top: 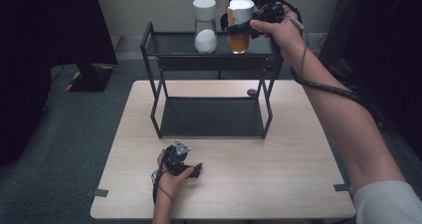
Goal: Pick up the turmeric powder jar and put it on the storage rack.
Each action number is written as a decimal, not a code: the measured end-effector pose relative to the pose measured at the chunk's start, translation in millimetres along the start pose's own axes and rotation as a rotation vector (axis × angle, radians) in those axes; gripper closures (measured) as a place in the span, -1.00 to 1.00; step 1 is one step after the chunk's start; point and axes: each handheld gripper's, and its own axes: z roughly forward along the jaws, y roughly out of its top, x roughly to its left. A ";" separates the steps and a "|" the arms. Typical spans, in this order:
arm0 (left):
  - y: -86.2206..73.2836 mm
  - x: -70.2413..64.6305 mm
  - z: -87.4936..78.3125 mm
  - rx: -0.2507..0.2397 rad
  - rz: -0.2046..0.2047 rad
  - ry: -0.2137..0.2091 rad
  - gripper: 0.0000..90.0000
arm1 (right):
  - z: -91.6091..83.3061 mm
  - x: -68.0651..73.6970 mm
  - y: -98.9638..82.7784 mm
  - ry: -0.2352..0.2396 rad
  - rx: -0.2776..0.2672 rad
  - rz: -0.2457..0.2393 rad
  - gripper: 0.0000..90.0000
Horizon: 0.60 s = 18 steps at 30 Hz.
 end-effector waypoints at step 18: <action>0.1 0.0 0.0 0.001 0.000 0.000 -1.00 | 22.6 -9.9 1.3 -0.024 0.005 0.025 -0.32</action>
